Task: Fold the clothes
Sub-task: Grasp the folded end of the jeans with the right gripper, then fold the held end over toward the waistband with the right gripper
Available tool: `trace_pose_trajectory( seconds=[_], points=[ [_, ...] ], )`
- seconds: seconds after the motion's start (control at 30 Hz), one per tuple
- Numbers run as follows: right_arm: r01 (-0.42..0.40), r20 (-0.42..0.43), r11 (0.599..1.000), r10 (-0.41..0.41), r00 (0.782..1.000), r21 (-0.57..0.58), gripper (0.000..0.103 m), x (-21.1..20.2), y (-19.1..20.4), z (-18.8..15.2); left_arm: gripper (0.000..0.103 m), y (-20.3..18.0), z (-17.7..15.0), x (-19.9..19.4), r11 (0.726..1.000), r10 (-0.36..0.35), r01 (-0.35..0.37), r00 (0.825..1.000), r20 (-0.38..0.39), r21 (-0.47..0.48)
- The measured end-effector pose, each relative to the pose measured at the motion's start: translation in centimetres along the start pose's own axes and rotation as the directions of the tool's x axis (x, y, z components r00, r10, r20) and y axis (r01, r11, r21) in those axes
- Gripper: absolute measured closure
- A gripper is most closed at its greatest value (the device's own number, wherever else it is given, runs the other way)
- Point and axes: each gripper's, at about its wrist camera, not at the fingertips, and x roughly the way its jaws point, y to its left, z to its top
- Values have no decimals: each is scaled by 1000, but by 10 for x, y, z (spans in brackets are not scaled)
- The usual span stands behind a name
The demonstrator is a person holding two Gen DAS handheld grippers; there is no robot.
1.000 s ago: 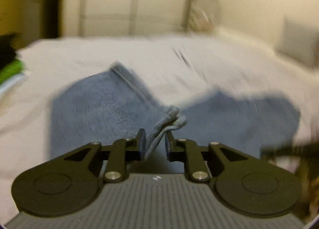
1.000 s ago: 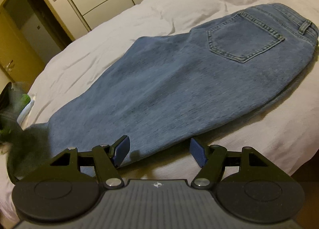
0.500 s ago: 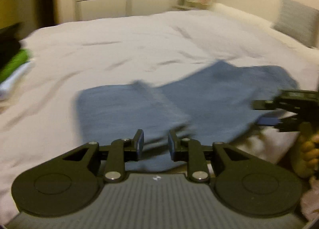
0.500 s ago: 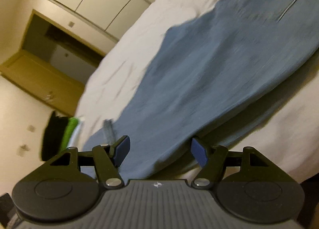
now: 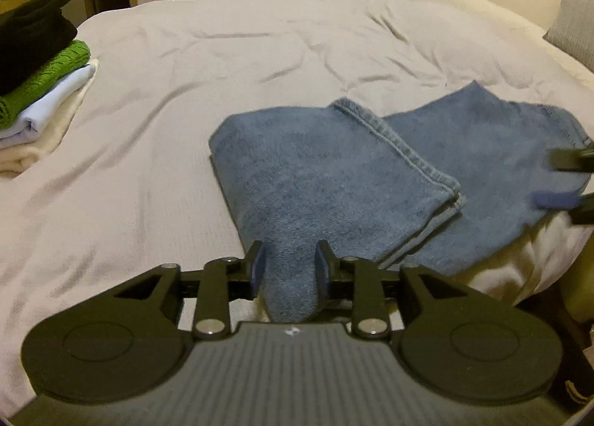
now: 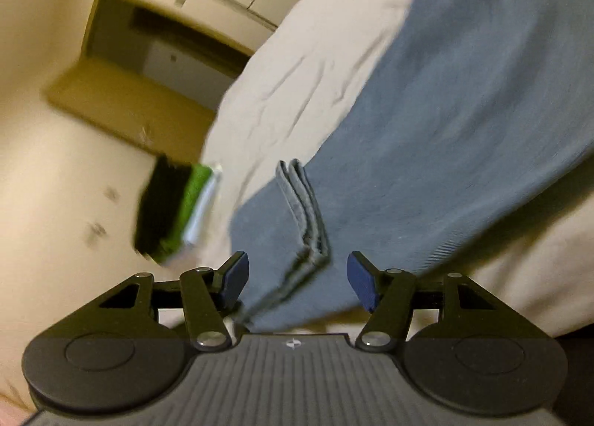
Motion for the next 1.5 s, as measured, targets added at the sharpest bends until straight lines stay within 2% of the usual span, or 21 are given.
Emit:
trace_pose_trajectory(
  seconds=[0.07, 0.13, 0.33, 0.37, 0.4, 0.5, 0.6, 0.7, 0.83, 0.97, 1.07, 1.1, 1.27, 1.33, 1.5],
  points=[
    [-40, -38, 995, 44, 998, 89, 47, 29, -13, 1, 74, 4, 0, -1, 1000, -4, 4, 1000, 3, -3],
    [-17, -66, 991, 26, 997, 130, 49, 57, -18, -2, 72, 7, 0, 2, 1000, -11, 11, 1000, 1, -10],
    [15, -39, 995, -11, 999, 103, 49, 95, -8, 2, 70, 10, 2, 4, 999, -28, 28, 1000, -3, -26],
    [20, -32, 996, -17, 999, 86, 56, 99, -4, 3, 71, 10, 3, 4, 999, -28, 28, 1000, -3, -25],
    [29, -27, 998, -27, 999, 57, 83, 104, 0, 2, 71, 8, 4, 4, 999, -26, 26, 1000, -4, -20],
    [73, -8, 996, -74, 997, -52, 88, 114, 17, -5, 73, 2, 9, 1, 1000, -24, 24, 1000, -2, 0],
    [90, 89, 980, -75, 993, -175, 90, 87, 35, -1, 73, -11, 18, -13, 998, -61, 60, 998, 28, 31],
    [136, 229, 954, -74, 971, -268, 90, 40, 48, 10, 71, -33, 32, -27, 990, -127, 123, 990, 65, 71],
    [227, 321, 965, -175, 931, -134, 90, -19, -2, 35, 70, -72, 50, -20, 973, -185, 175, 981, 60, 151],
    [301, 376, 953, -290, 880, 32, 89, -73, -59, 59, 70, -117, 65, 25, 954, -209, 211, 977, -35, 211],
    [344, 402, 926, -378, 834, 158, 89, -115, -102, 78, 71, -147, 67, 51, 945, -164, 182, 982, -90, 270],
    [338, 407, 924, -382, 830, 179, 89, -121, -110, 80, 71, -156, 67, 59, 943, -138, 163, 985, -105, 290],
    [231, 429, 953, -296, 853, 198, 80, -121, -128, 75, 70, -164, 68, 65, 948, -67, 101, 991, -119, 303],
    [197, 434, 959, -269, 860, 204, 80, -123, -135, 74, 70, -165, 69, 67, 950, -36, 74, 991, -130, 304],
    [224, 396, 960, -273, 877, 166, 80, -134, -140, 89, 70, -171, 71, 69, 944, 12, 38, 989, -148, 327]
  ],
)
